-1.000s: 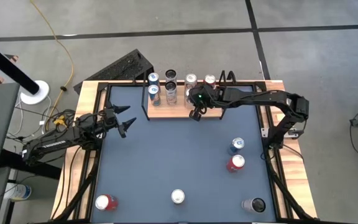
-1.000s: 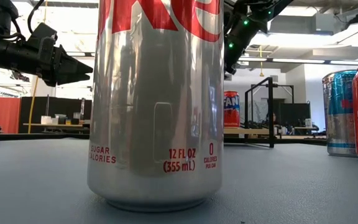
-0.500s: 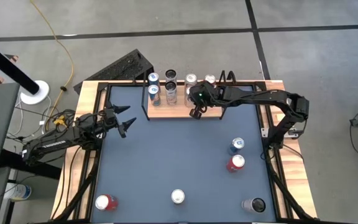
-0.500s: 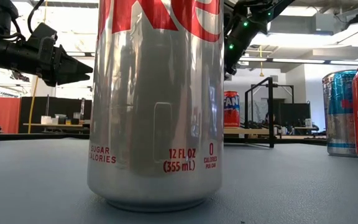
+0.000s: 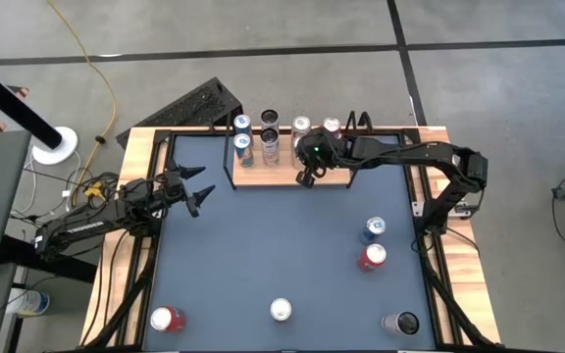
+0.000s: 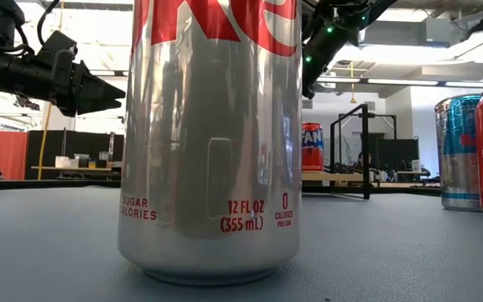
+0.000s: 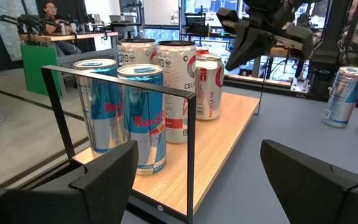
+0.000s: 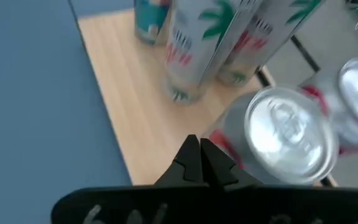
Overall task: Place canned beverage on shelf
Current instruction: Put the top silver soda can onto the shelf aligned with the other silver soda can
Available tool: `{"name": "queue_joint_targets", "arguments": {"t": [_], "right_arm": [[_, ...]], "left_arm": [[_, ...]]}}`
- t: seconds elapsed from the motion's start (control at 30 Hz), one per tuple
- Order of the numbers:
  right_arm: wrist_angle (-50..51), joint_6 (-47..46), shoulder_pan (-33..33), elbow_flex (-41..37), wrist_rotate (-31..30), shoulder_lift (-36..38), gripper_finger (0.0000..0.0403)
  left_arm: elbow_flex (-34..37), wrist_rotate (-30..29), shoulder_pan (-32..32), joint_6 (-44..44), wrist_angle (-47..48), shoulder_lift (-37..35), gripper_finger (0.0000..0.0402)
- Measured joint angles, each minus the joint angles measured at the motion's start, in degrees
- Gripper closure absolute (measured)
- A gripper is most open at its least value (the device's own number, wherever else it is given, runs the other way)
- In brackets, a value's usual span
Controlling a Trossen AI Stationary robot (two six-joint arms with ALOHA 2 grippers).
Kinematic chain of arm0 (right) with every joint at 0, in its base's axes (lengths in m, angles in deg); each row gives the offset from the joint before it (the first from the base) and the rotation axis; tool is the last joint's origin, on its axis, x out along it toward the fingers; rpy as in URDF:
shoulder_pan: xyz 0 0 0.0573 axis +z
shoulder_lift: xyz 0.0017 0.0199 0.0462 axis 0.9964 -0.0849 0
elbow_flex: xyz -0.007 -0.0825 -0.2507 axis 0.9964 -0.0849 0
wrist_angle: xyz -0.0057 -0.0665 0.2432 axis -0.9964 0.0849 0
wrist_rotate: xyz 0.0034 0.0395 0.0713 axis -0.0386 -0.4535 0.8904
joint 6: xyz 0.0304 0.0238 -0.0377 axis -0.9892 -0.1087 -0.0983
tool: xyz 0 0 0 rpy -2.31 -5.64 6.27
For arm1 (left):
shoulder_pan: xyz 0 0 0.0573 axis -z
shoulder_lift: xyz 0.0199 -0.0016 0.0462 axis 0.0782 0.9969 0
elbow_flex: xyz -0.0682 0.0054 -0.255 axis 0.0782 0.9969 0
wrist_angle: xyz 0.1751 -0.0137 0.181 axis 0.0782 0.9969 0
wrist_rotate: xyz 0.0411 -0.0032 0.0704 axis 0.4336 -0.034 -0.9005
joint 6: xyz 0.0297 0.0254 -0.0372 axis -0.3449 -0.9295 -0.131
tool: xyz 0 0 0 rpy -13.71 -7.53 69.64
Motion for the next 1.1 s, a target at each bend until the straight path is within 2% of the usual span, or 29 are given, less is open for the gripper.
{"name": "queue_joint_targets", "arguments": {"t": [0.37, 0.87, 1.1], "right_arm": [[2.04, 0.0, 0.35, 0.02, -0.24, 0.0, 0.0403], [-0.39, 0.46, -2.25, 0.02, -0.17, 0.0, 0.0403], [0.36, -1.0, 1.11, 0.27, 4.63, 1.3, 0.0403]], "left_arm": [[0.01, -0.01, 0.0, 0.01, -0.01, 0.0, 0.0074], [0.01, -0.02, 0.01, 0.0, 0.0, 0.0, 0.0074], [0.0, 0.0, 0.0, 0.01, -0.02, 0.01, 0.0074]]}}
